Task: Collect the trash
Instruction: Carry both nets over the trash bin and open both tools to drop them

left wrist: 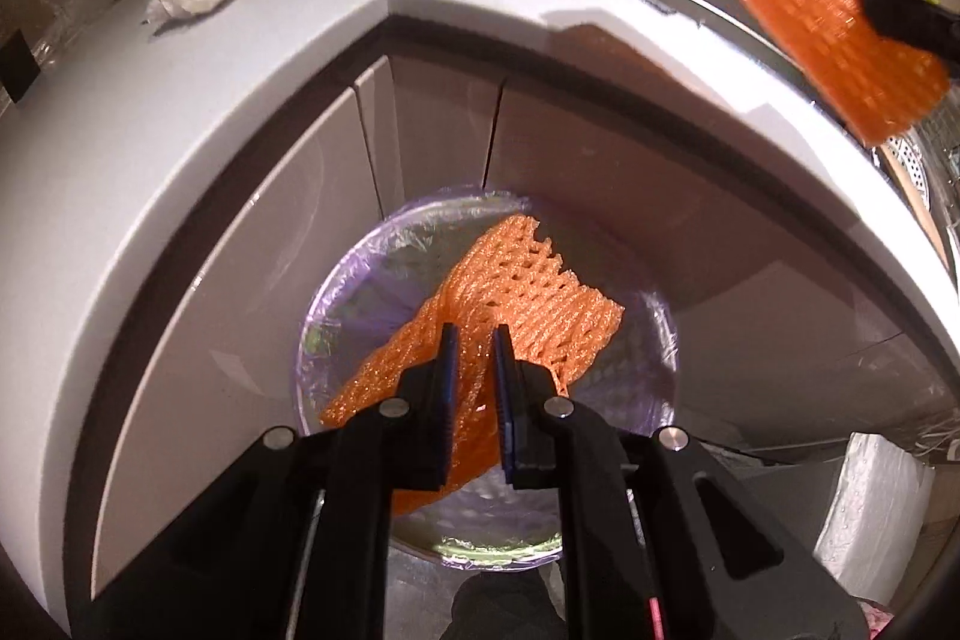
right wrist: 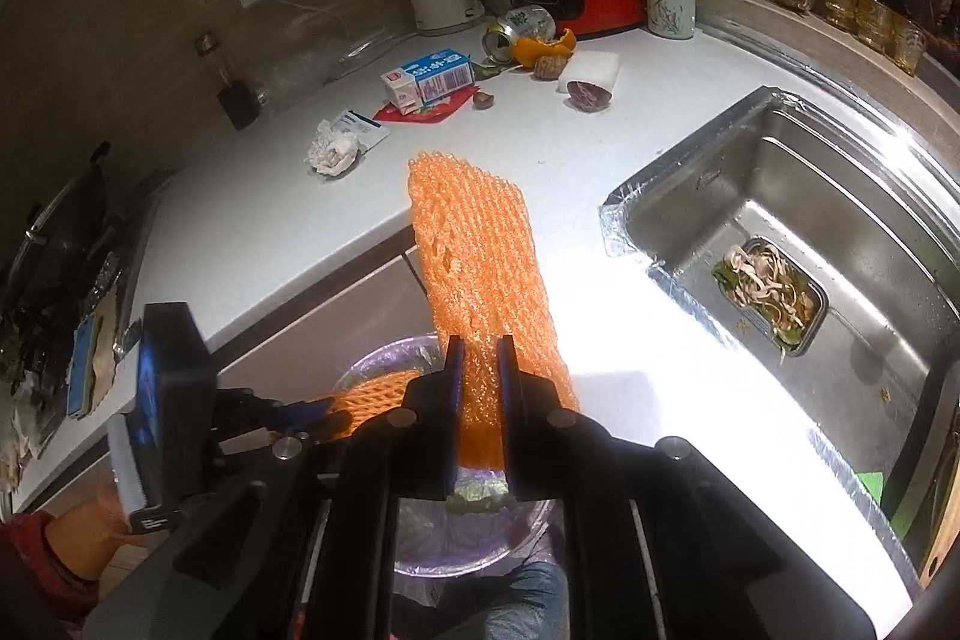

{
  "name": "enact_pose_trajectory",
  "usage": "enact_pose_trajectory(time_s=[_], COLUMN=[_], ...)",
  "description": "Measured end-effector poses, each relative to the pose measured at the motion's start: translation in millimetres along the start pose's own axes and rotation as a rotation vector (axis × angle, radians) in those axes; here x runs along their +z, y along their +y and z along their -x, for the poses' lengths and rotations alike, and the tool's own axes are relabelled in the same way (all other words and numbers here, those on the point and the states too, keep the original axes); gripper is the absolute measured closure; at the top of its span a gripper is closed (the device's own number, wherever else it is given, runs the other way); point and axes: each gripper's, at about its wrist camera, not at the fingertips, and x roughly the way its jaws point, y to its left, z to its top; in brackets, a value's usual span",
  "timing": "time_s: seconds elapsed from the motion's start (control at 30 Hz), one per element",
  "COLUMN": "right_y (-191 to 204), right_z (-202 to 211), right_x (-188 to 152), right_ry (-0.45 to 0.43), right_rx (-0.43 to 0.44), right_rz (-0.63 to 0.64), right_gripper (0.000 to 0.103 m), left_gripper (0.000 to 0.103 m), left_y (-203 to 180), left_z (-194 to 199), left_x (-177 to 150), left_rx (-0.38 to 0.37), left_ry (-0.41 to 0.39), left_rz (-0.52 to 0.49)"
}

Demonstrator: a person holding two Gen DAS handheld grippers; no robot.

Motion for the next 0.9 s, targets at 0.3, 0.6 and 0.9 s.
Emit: enact_pose_trajectory(time_s=[0.3, 0.6, 0.9], right_y=[7.9, 10.3, 32.2], right_z=[7.3, -9.7, -71.7], right_x=[-12.5, -20.8, -46.3], right_ry=[0.015, 0.054, 0.166], right_rx=[-0.019, 0.006, 0.088], right_rz=[-0.001, 0.015, 0.08], right_gripper=[0.09, 0.089, 0.089], left_gripper=[0.055, 0.025, 0.01], left_y=[-5.3, -5.1, 29.3], left_z=[-37.9, 40.7, 135.3], left_x=[-18.9, -2.9, 4.0], left_rx=[0.031, 0.022, 0.097], left_ry=[0.085, -0.073, -0.238], left_rz=[-0.001, -0.004, 0.068])
